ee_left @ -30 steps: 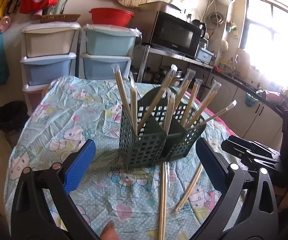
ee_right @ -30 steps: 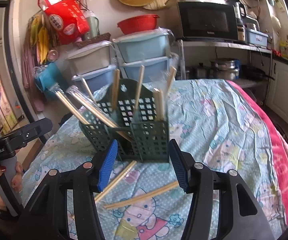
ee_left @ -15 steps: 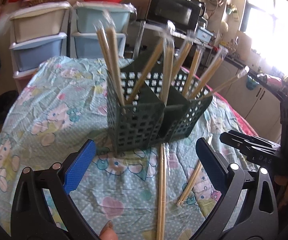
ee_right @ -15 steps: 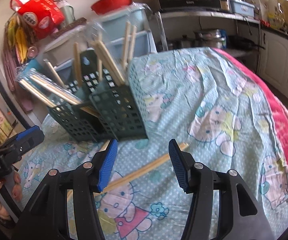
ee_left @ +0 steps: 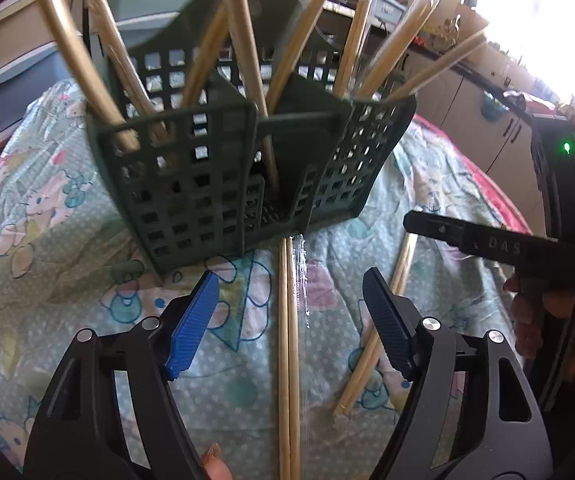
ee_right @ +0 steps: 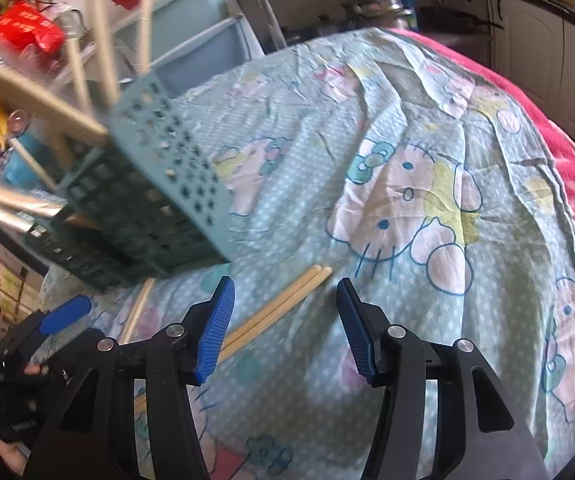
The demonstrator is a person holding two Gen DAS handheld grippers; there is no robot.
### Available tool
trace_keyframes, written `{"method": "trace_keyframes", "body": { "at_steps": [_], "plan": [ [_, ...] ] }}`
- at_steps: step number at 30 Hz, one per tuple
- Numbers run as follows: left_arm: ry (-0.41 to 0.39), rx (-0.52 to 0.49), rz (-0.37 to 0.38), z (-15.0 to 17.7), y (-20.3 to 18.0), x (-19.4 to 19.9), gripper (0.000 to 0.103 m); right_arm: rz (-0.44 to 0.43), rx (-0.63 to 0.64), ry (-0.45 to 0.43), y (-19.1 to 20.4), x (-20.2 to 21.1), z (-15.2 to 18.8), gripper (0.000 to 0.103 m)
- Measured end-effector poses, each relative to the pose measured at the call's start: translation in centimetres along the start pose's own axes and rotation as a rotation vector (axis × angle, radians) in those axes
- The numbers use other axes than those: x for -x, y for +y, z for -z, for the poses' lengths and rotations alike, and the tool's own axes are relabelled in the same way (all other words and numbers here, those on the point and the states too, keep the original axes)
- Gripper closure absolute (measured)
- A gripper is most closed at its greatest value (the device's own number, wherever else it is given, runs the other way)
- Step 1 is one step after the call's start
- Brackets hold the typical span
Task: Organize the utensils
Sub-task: 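Withdraw both grippers and lower them toward the last loose chopsticks, then close the left gripper on a chopstick pair while the right gripper grasps another pair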
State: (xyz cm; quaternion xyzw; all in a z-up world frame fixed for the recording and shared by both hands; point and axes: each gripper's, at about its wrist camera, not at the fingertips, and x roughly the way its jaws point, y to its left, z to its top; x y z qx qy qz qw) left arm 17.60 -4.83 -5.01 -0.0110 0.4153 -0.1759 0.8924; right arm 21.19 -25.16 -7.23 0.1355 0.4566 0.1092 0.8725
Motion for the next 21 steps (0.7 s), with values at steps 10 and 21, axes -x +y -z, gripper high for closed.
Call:
{"method": "trace_keyframes", "body": {
  "at_steps": [10,21],
  "plan": [
    [0.069,-0.012,-0.05,0.7,-0.1,-3.1,0.053,0.071,0.052,0.001,0.3,-1.7,-0.6,0.065],
    [0.069,-0.006,-0.053,0.9,0.6,-2.7,0.07,0.032,0.003,-0.022,-1.2,-0.9,0.2,0.081]
  ]
}}
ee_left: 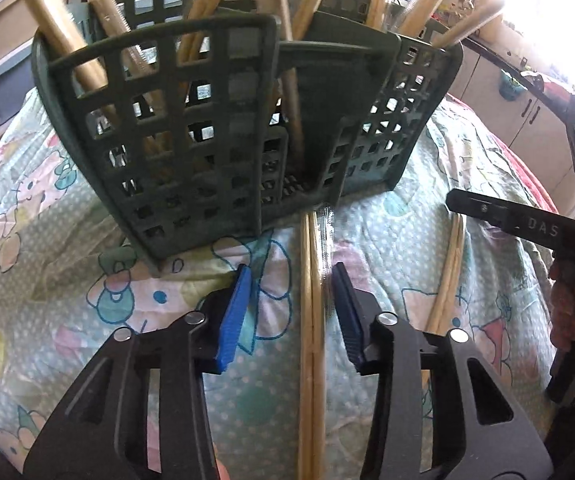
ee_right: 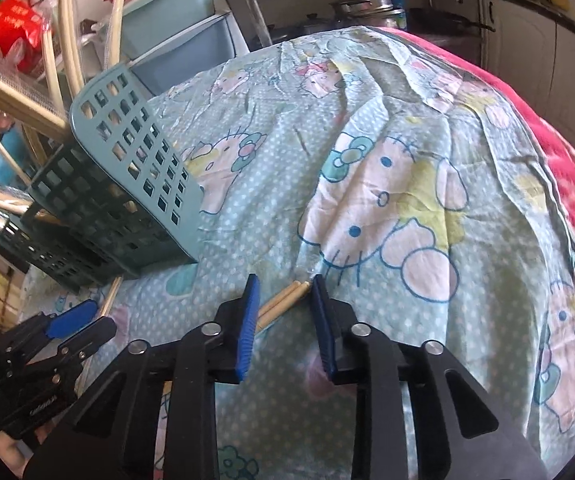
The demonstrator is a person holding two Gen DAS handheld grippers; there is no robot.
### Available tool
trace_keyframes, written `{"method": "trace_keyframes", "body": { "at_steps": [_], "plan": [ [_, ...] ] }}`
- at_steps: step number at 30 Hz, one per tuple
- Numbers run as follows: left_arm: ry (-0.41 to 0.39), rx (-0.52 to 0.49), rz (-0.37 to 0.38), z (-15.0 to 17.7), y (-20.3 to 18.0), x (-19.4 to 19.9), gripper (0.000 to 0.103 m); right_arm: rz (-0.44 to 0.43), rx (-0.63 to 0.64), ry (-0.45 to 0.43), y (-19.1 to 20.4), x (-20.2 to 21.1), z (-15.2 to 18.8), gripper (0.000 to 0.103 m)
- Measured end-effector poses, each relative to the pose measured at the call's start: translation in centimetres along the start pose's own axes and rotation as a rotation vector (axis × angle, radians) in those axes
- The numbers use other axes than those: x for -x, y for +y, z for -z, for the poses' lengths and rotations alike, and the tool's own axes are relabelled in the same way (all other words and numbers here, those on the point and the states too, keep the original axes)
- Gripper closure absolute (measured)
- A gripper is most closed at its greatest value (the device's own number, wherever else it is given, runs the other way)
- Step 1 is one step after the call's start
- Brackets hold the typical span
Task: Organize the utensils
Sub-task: 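Close the left gripper on a chopstick pair while the right gripper grasps another pair, then lift the held chopsticks upright with both grippers and carry them above the caddy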
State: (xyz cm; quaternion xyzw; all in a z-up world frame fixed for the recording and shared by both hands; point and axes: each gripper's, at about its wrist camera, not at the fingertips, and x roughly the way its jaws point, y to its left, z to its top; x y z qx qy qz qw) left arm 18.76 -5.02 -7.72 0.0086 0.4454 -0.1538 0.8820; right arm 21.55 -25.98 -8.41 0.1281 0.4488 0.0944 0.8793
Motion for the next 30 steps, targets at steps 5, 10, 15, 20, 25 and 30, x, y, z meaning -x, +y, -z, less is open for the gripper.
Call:
{"method": "trace_keyframes", "body": {
  "at_steps": [5,10,15,20,25,30],
  "plan": [
    [0.005,0.039,0.028,-0.2,1.4,0.2,0.082,-0.065,-0.07,-0.008,-1.1,0.9,0.4,0.087],
    [0.013,0.113,0.105,-0.2,3.8,1.2,0.091,-0.162,-0.142,-0.031,-2.1,2.1,0.7,0.09],
    [-0.021,0.17,0.183,0.0,5.2,3.1,0.093,-0.23,-0.136,-0.103,-1.5,4.8,0.2,0.093],
    [-0.086,0.18,0.222,-0.1,5.7,5.8,0.096,-0.295,-0.082,-0.196,0.1,8.2,-0.5,0.095],
    [-0.16,0.194,0.265,0.0,5.5,8.5,0.1,-0.331,0.005,-0.277,2.7,11.5,-1.3,0.096],
    [-0.22,0.186,0.29,-0.4,5.0,10.9,0.1,-0.364,0.073,-0.325,4.7,13.9,-1.8,0.097]
  ]
}}
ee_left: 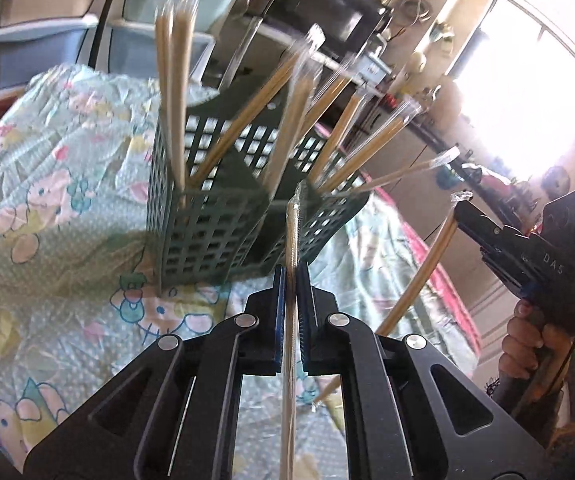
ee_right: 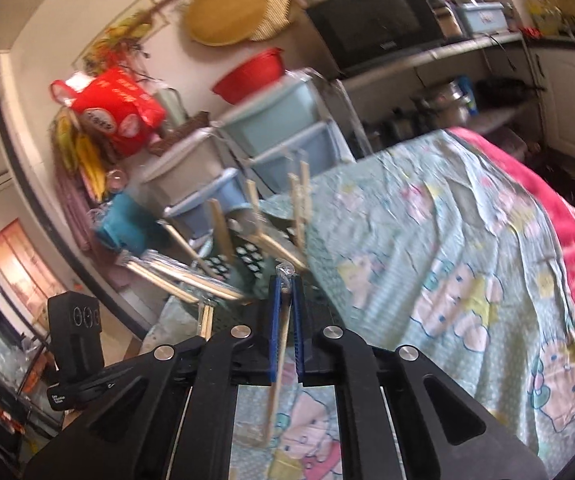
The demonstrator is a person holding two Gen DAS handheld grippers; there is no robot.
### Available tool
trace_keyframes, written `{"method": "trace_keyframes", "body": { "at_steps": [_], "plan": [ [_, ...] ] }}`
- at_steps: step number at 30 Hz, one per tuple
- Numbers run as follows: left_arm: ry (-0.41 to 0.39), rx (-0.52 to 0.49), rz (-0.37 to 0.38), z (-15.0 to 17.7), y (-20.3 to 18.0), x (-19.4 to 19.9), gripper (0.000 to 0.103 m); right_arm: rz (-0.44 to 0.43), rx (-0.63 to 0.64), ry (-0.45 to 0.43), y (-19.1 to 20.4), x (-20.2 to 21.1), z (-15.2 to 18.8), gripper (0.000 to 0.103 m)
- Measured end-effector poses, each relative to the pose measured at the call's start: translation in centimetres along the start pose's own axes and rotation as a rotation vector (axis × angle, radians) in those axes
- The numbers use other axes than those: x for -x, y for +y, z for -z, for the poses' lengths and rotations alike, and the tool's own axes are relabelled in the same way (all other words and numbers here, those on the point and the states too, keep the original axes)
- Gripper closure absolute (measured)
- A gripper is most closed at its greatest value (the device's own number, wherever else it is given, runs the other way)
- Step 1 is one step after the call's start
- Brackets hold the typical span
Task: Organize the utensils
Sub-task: 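Lift the held chopsticks upright with both grippers and carry them above the caddy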
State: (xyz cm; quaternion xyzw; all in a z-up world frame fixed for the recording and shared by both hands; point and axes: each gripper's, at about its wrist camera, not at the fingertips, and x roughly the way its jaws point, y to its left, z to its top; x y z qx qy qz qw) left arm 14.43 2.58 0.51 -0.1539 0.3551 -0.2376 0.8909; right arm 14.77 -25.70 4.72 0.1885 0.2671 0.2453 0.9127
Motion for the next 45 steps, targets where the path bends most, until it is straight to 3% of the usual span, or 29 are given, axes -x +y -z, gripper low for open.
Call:
{"method": "trace_keyframes", "body": {
  "at_steps": [10,16,28,36,45],
  "plan": [
    [-0.131,-0.052,0.024,-2.4,-3.4,3.3,0.1,-0.056,0.097,-0.078,3.4,2.0,-1.9,0.097],
    [-0.27,-0.073,0.017,-4.9,-5.2,5.6,0.1,-0.073,0.164,-0.131,5.4,2.8,-3.4,0.097],
    [-0.519,-0.1,-0.067,-10.3,-6.9,8.9,0.1,-0.057,0.269,-0.231,8.2,3.1,-7.0,0.097],
    [-0.623,-0.1,-0.107,-13.6,-7.0,11.0,0.1,-0.044,0.28,-0.282,8.4,2.9,-9.7,0.097],
    [-0.716,-0.125,-0.21,-15.5,-6.5,11.7,0.1,-0.034,0.3,-0.331,8.8,2.2,-11.7,0.097]
  ]
}}
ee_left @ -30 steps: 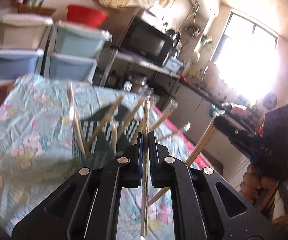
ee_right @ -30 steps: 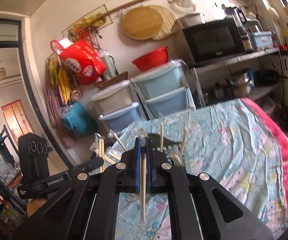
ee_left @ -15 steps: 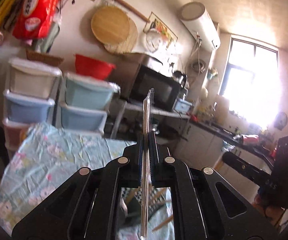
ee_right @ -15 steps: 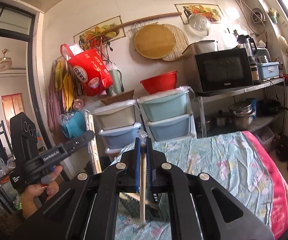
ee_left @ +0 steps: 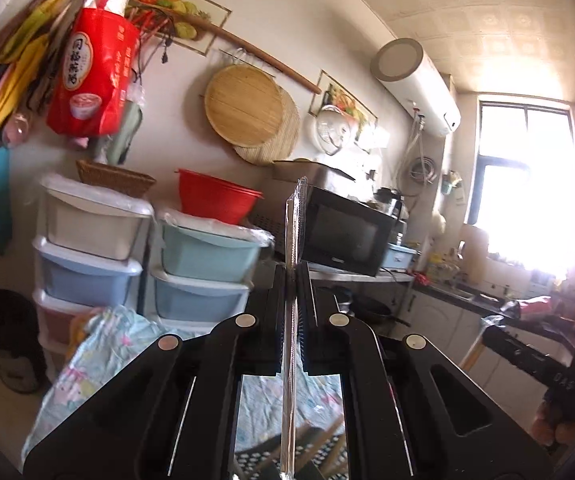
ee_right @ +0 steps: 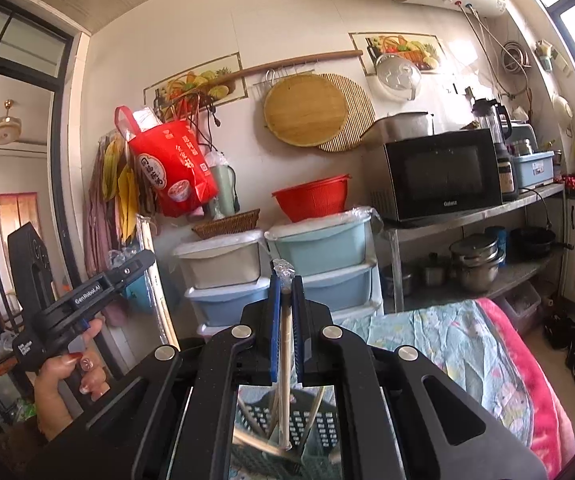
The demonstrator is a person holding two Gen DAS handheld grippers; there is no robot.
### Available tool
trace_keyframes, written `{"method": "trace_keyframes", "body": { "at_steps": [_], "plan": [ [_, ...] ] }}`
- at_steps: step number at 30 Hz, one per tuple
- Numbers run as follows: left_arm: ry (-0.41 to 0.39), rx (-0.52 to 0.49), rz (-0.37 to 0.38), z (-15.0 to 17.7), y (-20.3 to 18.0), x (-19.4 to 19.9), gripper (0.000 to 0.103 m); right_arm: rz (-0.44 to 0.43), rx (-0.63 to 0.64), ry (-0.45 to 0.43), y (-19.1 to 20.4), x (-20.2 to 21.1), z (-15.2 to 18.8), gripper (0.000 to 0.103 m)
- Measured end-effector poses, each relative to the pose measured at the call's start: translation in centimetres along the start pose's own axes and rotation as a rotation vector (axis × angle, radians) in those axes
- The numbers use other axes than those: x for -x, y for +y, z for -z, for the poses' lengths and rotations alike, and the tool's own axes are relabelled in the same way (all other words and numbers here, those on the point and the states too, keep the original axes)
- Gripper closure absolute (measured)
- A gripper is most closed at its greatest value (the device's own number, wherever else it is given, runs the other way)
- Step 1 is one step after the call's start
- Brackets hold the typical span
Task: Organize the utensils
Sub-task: 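Lift the held chopsticks upright with both grippers and carry them above the caddy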
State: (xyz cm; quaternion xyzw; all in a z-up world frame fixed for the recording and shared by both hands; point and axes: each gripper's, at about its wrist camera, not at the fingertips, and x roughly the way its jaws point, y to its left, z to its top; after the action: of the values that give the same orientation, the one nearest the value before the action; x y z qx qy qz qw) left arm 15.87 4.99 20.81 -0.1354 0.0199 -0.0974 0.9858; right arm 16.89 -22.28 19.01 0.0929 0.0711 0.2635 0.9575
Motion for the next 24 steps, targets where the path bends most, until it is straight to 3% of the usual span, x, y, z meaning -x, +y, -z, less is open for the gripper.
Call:
{"method": "trace_keyframes", "body": {
  "at_steps": [13,24],
  "plan": [
    [-0.059,-0.037,-0.087,3.9,0.7,-1.9,0.1,-0.003,0.045,0.001,0.4,-3.2,1.7,0.097],
    [-0.076,-0.09,-0.112,7.4,-0.1,-2.6,0.1,0.037,0.077,0.033,0.2,-5.6,4.7,0.097]
  ]
}}
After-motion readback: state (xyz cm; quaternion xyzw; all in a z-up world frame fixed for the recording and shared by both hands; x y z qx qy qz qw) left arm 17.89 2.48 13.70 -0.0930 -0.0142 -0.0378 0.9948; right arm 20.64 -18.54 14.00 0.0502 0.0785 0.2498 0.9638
